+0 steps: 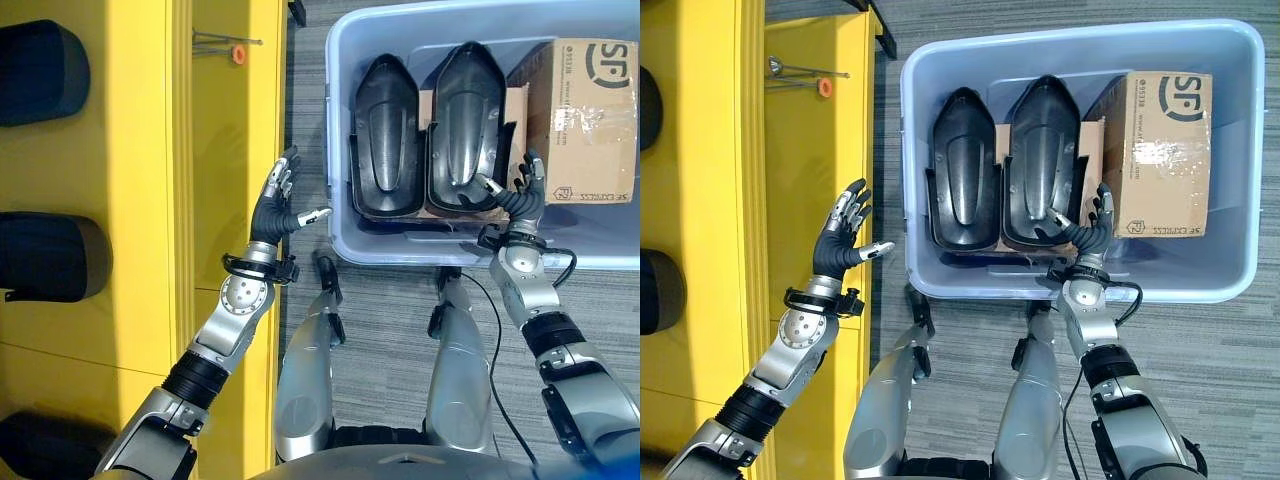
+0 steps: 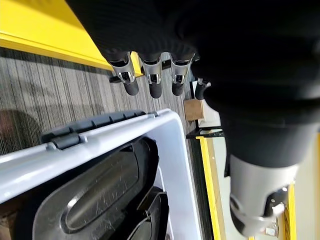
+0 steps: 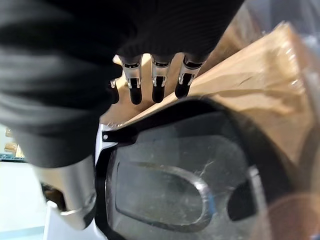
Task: Move parts from the plastic box to the shelf.
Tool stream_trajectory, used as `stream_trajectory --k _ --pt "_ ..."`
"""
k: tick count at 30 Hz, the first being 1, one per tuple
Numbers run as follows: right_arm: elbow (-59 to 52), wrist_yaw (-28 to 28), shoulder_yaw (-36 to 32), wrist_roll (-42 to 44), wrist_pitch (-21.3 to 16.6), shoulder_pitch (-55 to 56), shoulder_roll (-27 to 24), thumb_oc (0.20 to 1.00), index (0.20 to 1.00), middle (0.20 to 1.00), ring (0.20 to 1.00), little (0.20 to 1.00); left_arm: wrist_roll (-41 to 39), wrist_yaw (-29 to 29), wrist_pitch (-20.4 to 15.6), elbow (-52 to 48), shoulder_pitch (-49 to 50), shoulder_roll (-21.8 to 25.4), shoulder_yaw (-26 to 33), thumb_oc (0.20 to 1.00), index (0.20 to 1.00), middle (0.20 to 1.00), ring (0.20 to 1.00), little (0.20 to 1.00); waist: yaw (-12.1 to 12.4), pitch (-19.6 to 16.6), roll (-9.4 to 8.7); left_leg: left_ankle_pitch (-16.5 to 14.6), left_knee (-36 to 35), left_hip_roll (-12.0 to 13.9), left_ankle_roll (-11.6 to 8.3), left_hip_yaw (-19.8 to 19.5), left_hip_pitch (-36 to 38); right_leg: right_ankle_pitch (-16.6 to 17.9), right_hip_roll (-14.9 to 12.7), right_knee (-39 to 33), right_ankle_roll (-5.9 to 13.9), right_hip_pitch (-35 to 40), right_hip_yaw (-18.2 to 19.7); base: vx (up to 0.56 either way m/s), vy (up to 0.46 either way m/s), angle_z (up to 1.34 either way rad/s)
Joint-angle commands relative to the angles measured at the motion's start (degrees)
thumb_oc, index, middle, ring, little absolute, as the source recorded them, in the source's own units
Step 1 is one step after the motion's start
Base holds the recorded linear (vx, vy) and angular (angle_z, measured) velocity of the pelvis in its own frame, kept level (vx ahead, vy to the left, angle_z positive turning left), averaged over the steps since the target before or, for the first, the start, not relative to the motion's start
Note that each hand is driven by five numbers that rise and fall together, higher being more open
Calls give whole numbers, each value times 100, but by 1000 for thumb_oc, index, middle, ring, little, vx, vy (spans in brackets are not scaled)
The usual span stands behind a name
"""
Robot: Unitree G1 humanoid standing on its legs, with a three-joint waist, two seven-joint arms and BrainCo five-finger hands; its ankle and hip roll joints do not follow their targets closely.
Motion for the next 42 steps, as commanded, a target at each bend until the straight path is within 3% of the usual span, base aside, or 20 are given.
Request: stream_trajectory --k 1,14,25,26,27,28,29,42 --pt "48 -118 1 -227 -143 -159 -229 1000 1000 1000 1000 1000 -53 75 -394 -394 83 339 74 1000 1000 1000 1000 1000 15 -134 -61 11 471 347 -218 -79 -393 -339 -423 673 300 73 136 23 3 19" --pt "2388 0 236 344 109 -1290 -422 1000 1000 1000 1000 1000 -135 176 -390 -391 -13 429 -71 1000 1000 1000 1000 1000 278 -133 -38 -163 608 307 -234 -256 -732 -484 -413 741 329 -84 76 36 3 6" --pt "3319 296 539 391 332 -1581 -407 1000 1000 1000 1000 1000 -186 155 -386 -373 -52 405 -160 1000 1000 1000 1000 1000 380 -133 -35 -191 653 313 -222 -305 -837 -532 -377 749 313 -121 48 3 0 0" --pt "3224 323 632 273 326 -1530 -392 470 470 470 470 470 -194 158 -387 -352 -41 394 -122 1000 1000 1000 1000 1000 378 -133 -61 -202 681 313 -218 -316 -855 -545 -371 768 309 -120 42 0 0 0" --pt "3221 321 632 271 327 -1528 -391 398 398 398 398 398 -195 157 -387 -353 -39 394 -121 1000 1000 1000 1000 1000 376 -133 -61 -203 682 313 -218 -316 -855 -546 -371 769 309 -120 42 20 9 3" --pt "3159 308 657 218 320 -1500 -385 398 398 398 398 398 -191 160 -383 -353 -15 398 -91 1000 1000 1000 1000 1000 372 -133 -70 -205 683 311 -216 -324 -850 -550 -366 771 306 -117 40 10 8 4" --pt "3137 299 671 175 315 -1484 -376 203 203 203 203 203 -189 168 -389 -343 -8 397 -76 1000 1000 1000 1000 1000 377 -133 -74 -207 680 311 -214 -326 -839 -552 -366 775 306 -111 39 17 9 6" --pt "2772 91 691 -180 293 -1279 -336 200 200 200 200 200 -134 256 -389 -369 117 393 50 1000 1000 1000 1000 1000 350 -133 -182 -235 685 295 -197 -354 -787 -533 -356 735 313 -9 10 3 0 1"
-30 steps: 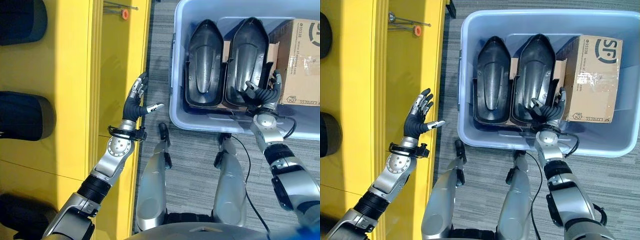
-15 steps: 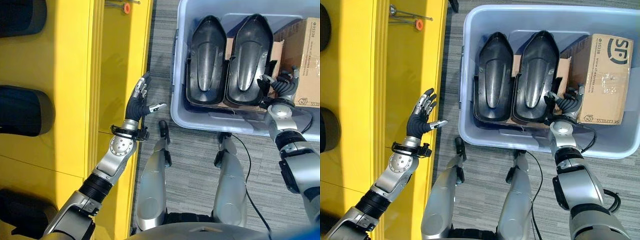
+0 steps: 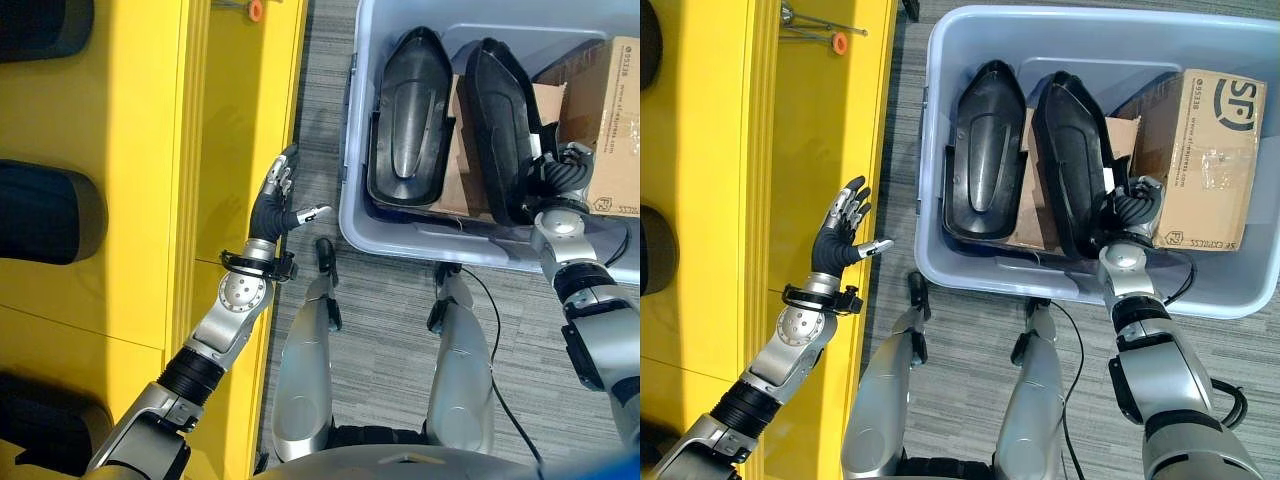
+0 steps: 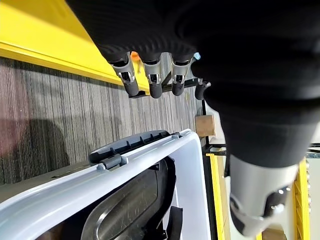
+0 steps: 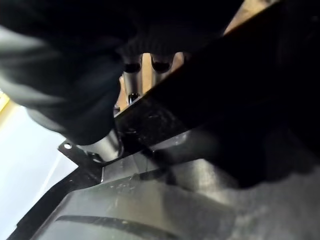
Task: Move parts from the plastic box to the shelf.
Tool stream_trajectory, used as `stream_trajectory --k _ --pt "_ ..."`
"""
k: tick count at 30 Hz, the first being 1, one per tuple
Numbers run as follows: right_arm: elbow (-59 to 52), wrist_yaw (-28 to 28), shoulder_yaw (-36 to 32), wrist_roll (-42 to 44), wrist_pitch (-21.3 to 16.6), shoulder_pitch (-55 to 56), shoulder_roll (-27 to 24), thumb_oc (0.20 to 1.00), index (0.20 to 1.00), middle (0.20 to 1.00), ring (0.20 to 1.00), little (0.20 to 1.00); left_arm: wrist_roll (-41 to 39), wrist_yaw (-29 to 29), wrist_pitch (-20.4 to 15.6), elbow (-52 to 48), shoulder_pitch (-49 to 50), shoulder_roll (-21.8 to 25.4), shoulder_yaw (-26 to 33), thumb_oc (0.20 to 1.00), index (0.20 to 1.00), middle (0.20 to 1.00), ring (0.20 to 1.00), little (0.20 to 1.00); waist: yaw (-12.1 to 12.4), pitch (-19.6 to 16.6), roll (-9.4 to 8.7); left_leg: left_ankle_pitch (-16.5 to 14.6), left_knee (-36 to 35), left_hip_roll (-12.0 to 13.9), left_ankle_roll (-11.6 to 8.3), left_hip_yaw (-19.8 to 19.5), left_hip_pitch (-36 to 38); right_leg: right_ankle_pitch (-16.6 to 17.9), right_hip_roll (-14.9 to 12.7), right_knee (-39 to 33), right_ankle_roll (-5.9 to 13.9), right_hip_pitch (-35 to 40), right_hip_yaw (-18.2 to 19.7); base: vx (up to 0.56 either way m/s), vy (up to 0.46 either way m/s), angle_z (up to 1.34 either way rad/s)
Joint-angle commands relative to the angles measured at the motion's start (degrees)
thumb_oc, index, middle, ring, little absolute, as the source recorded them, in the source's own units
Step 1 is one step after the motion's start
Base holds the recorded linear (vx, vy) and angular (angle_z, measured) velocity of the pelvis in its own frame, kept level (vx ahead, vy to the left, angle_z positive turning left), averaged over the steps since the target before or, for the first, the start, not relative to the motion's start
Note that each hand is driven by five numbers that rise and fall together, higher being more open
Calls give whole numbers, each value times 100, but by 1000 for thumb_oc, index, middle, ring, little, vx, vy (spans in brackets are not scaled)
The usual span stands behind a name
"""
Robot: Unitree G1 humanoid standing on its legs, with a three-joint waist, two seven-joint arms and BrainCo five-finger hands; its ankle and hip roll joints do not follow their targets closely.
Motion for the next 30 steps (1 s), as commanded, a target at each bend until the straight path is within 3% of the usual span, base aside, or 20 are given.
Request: stream_trajectory --k 1,21,24,30 --pt "-53 132 229 -189 84 420 413 200 200 200 200 200 39 100 -377 -367 231 185 213 1000 1000 1000 1000 1000 180 -104 -118 -338 397 282 -216 36 -76 -539 -356 553 388 369 296 0 0 0" --pt "-47 298 227 -58 76 583 505 200 200 200 200 200 -44 -8 -344 -381 330 235 252 1000 1000 1000 1000 1000 263 -104 -267 -334 403 237 -191 -118 37 -520 -302 413 399 736 166 3 0 3" --pt "-642 308 181 -15 -41 837 536 200 200 200 200 200 -19 -10 -335 -340 363 223 326 1000 1000 1000 1000 1000 217 -104 -333 -192 386 237 -129 -74 -9 -391 -307 358 345 716 123 -48 9 3" --pt "-2598 230 -161 -271 -278 1894 555 200 200 200 200 200 126 50 -286 -276 520 163 633 1000 1000 1000 1000 1000 23 -104 -520 -202 332 264 -126 -71 268 -348 -266 270 355 969 115 -12 3 0"
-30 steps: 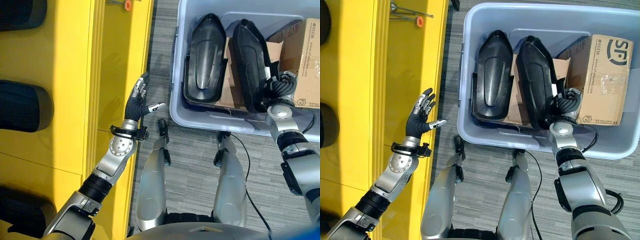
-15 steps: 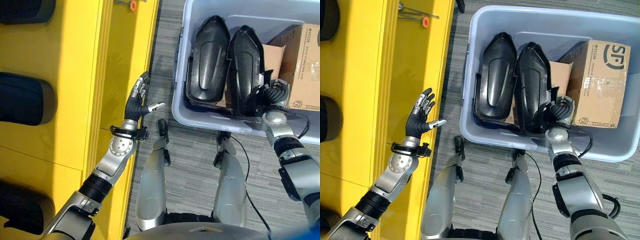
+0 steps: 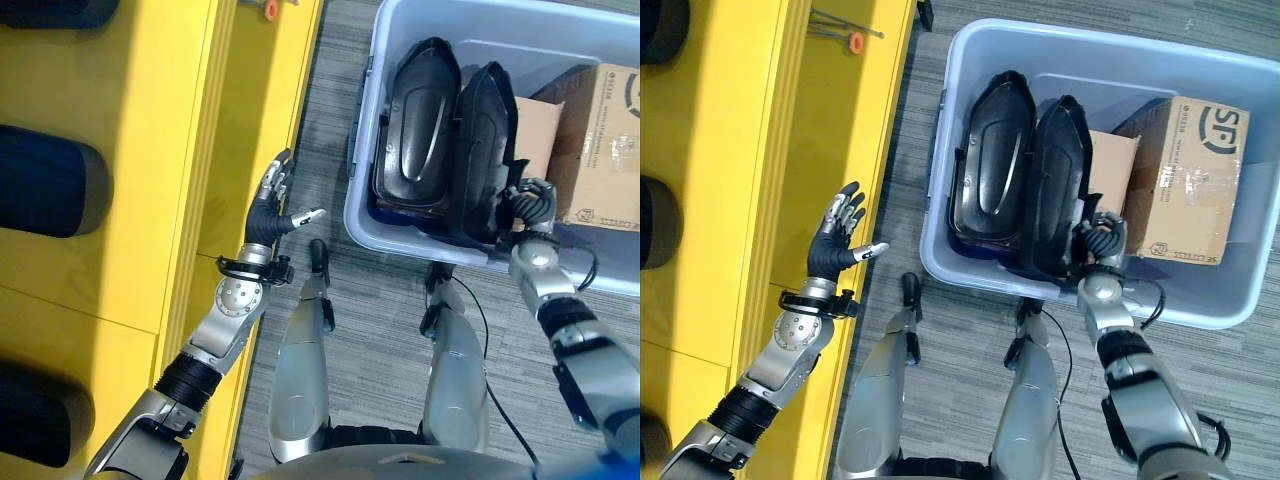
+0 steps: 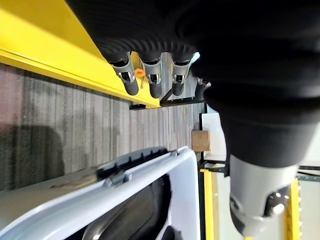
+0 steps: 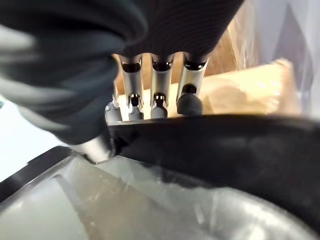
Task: Move parts from the plastic box to the shelf.
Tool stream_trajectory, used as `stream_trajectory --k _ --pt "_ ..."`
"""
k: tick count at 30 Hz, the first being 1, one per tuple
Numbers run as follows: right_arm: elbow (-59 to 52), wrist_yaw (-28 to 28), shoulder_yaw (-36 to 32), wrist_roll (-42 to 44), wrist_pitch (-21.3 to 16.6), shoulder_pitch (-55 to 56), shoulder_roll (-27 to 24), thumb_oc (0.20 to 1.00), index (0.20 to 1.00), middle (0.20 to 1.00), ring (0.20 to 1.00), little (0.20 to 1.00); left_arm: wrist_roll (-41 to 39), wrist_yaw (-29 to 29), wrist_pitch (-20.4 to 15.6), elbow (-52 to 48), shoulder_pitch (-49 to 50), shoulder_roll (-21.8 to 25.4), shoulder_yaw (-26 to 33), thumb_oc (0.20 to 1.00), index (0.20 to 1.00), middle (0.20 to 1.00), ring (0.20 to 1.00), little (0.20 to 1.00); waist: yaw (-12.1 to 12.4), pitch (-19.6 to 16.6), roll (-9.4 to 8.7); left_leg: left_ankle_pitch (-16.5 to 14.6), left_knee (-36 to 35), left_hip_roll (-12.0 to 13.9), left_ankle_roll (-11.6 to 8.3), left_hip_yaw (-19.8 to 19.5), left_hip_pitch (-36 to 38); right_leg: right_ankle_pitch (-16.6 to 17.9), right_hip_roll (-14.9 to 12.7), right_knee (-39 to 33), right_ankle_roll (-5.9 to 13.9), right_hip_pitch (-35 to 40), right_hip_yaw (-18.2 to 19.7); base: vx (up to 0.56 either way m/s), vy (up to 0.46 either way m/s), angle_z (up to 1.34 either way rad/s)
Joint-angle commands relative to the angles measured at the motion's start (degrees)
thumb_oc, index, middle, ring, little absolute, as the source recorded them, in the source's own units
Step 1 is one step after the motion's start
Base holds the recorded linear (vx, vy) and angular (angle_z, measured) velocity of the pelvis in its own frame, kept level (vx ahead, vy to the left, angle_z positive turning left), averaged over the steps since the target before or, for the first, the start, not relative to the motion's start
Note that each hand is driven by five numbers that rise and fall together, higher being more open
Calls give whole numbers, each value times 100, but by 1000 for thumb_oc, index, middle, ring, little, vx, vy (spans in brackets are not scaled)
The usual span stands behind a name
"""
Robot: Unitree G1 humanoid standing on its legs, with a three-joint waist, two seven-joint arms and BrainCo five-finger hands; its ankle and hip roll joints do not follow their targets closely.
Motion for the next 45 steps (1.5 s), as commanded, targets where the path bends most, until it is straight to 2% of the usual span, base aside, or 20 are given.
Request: stream_trajectory --k 1,6,18,25,26,33,40,41,44,45 --pt "-489 -16 -132 -276 -456 172 65 200 200 200 200 200 155 57 -288 -274 305 166 287 1000 1000 1000 1000 1000 76 -62 -149 -259 228 245 -131 170 262 -355 -290 252 387 726 331 0 0 0" --pt "-1287 -114 -515 -485 -573 668 121 200 200 200 200 200 181 1 -276 -339 442 174 391 1000 1000 1000 1000 1000 -5 -69 -231 -255 175 276 -136 164 532 -340 -270 173 393 992 346 -3 -1 -4" --pt "-2498 -230 -1140 -925 -714 1365 124 200 200 200 200 200 236 -245 -258 -368 928 255 642 1000 1000 1000 1000 1000 -64 -489 -357 -153 -143 349 -201 185 1108 -326 -206 -144 433 1530 314 14 -2 -4" --pt "-3101 -2 -1333 -1065 -737 1799 62 200 200 200 200 200 198 -446 -234 -355 1240 272 847 1000 1000 1000 1000 1000 -85 -768 -424 -72 -337 414 -230 185 1491 -349 -142 -231 437 1823 312 21 -13 -2" --pt "-3356 193 -1359 -1090 -730 1993 31 200 200 200 200 200 191 -521 -223 -317 1343 249 943 1000 1000 1000 1000 1000 -86 -904 -449 -63 -355 459 -246 188 1641 -384 -133 -238 442 1975 306 0 0 0" --pt "-3778 737 -1366 -961 -698 2501 -7 200 200 200 200 200 135 -731 -156 -304 1672 193 1154 1000 1000 1000 1000 1000 -102 -1232 -485 27 -553 561 -289 209 2077 -508 -23 -231 426 2287 291 29 -39 -4" --pt "-4055 1248 -1311 -734 -667 2895 -10 200 200 200 200 200 100 -929 -109 -293 2143 89 1440 1000 1000 1000 1000 1000 -53 -1601 -455 199 -815 879 -364 262 2608 -845 256 -33 349 2587 288 15 -91 -6" --pt "-4151 1435 -1223 -679 -631 2945 -59 200 200 200 200 200 83 -1003 -73 -319 2415 18 1567 1000 1000 1000 1000 1000 10 -1709 -404 303 -916 1064 -397 263 2808 -1083 463 188 256 2670 290 -12 -204 -10" --pt "-4253 1587 -1093 -635 -628 2828 -158 200 200 200 200 200 88 -1070 -48 -310 2718 -134 1734 1000 1000 1000 1000 1000 161 -1797 -293 566 -1002 1338 -465 150 2892 -1408 786 471 50 2733 195 -57 -208 -8" --pt "-4254 1587 -1090 -634 -628 2830 -161 200 200 200 200 200 88 -1071 -45 -315 2725 -138 1737 1000 1000 1000 1000 1000 154 -1799 -284 570 -1007 1348 -471 143 2892 -1413 796 476 44 2734 188 -124 -224 8"
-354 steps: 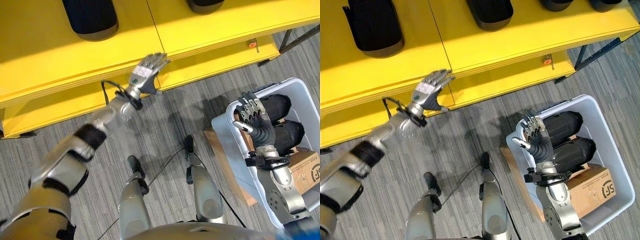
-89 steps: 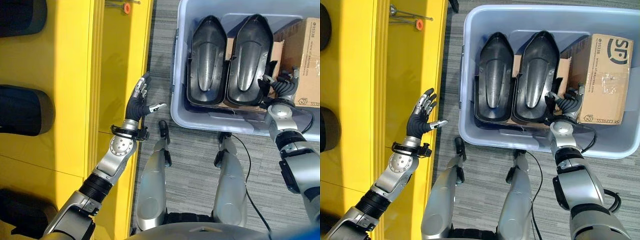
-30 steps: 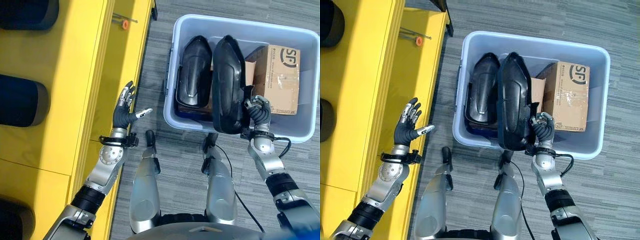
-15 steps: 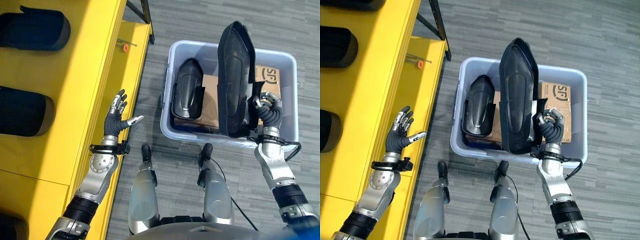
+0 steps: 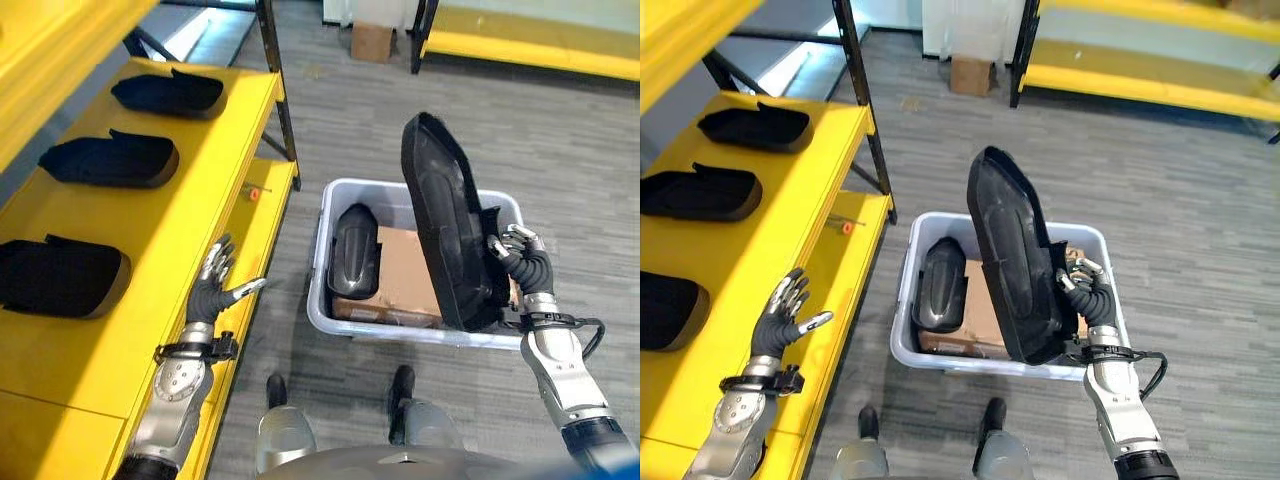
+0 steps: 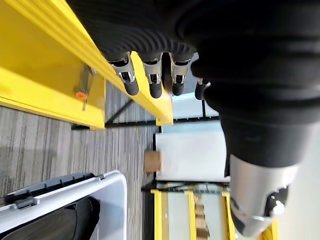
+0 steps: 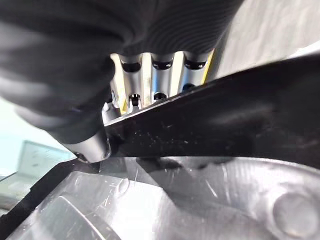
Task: Move parts from the plastic box to the shelf.
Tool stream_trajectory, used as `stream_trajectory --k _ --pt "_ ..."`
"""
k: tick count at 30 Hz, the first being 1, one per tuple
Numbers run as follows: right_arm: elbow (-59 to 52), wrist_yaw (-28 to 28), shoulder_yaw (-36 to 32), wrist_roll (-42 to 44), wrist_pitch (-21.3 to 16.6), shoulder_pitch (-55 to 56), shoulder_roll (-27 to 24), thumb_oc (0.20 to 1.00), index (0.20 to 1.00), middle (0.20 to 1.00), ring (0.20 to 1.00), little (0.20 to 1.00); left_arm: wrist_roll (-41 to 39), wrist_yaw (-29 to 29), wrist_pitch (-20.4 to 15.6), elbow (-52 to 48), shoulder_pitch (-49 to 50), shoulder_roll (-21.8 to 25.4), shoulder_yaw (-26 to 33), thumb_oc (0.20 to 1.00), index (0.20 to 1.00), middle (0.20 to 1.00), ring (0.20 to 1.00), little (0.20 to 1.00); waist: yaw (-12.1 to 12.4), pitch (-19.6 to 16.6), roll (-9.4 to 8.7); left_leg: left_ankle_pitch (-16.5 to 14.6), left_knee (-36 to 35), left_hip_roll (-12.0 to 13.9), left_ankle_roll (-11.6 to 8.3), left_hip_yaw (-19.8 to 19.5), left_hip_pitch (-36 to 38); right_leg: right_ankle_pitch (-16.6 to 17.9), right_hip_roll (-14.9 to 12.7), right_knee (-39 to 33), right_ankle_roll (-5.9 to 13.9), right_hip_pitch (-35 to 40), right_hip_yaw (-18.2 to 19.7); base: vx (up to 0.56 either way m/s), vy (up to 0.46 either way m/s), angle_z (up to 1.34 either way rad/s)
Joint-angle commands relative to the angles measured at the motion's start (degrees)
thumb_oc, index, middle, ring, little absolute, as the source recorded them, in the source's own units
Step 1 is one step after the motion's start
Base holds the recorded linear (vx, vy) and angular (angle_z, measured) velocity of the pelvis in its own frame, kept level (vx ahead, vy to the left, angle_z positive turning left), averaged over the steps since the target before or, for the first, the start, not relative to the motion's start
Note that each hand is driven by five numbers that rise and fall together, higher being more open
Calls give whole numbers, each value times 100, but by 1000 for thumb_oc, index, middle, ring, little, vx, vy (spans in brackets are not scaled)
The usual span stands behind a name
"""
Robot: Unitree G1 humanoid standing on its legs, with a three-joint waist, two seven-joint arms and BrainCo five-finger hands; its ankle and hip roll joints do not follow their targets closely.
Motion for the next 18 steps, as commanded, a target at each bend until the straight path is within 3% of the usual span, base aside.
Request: stream_trajectory --k 1,3,4,5,7,8,10,11,13,14,16,18 --pt "-630 156 -78 228 -380 -491 -277 200 200 200 200 200 -12 -168 -182 -240 -157 78 229 1000 1000 1000 1000 1000 295 -39 5 879 72 620 -316 -195 -219 -1042 2 954 99 159 67 -116 -155 15" --pt "-603 124 -86 228 -401 -556 -366 200 200 200 200 200 24 -172 -165 -190 -197 16 177 1000 1000 1000 1000 1000 349 -22 92 1323 33 644 -430 -253 -388 -1053 97 811 9 286 -176 -190 -187 34" --pt "-626 56 -163 203 -402 -561 -471 200 200 200 200 200 36 -172 -152 -64 -350 -23 88 1000 1000 1000 1000 1000 327 1 53 1403 251 611 -350 182 -685 -1008 67 627 -78 408 -487 -167 -136 59" --pt "-625 56 -165 204 -402 -562 -472 200 200 200 200 200 37 -171 -153 -61 -355 -24 85 1000 1000 1000 1000 1000 324 3 53 1393 267 608 -347 176 -695 -1007 64 623 -76 411 -491 -166 -125 81" --pt "-676 23 -245 169 -389 -477 -529 200 200 200 200 200 92 -173 -160 -60 -404 -62 52 1000 1000 1000 1000 1000 321 15 -15 1005 825 519 -247 276 -700 -841 -10 467 -91 399 -591 -136 -59 115" --pt "-801 86 -390 197 -384 -230 -526 200 200 200 200 200 118 -215 -160 -76 -446 -92 15 1000 1000 1000 1000 1000 300 8 -82 358 1444 366 -179 80 -540 -793 -164 389 -46 425 -711 -113 -35 98" --pt "-853 91 -485 219 -388 -115 -497 200 200 200 200 200 135 -229 -146 -75 -488 -96 -13 1000 1000 1000 1000 1000 244 1 -108 228 1717 403 -141 207 -467 -771 -235 367 -60 440 -861 -107 42 67" --pt "-892 88 -679 319 -369 180 -377 200 200 200 200 200 137 -263 -118 -111 -573 -66 -88 1000 1000 1000 1000 1000 142 -60 -108 -46 1979 431 -101 325 -275 -740 -371 405 -50 460 -1144 -118 152 93" --pt "-904 68 -853 407 -351 407 -232 200 200 200 200 200 113 -278 -120 -148 -612 -55 -107 1000 1000 1000 1000 1000 50 -154 -54 -363 1672 301 -117 307 -18 -614 -549 480 66 411 -1339 -31 195 123" --pt "-922 73 -864 409 -345 433 -231 200 200 200 200 200 110 -279 -116 -155 -600 -52 -116 1000 1000 1000 1000 1000 42 -157 -66 -357 1624 267 -99 310 16 -608 -580 485 91 429 -1352 31 216 90" --pt "-956 87 -1045 412 -316 635 -103 200 200 200 200 200 74 -364 -113 -196 -649 -61 -184 1000 1000 1000 1000 1000 -12 -323 20 -603 715 -126 -5 472 203 -318 -947 627 308 395 -1543 36 329 54" --pt "-928 93 -1058 422 -269 696 -1 200 200 200 200 200 85 -380 -107 -298 -669 30 -204 1000 1000 1000 1000 1000 11 -401 -38 -528 414 -381 57 372 258 -120 -1214 654 467 418 -1655 5 288 79"
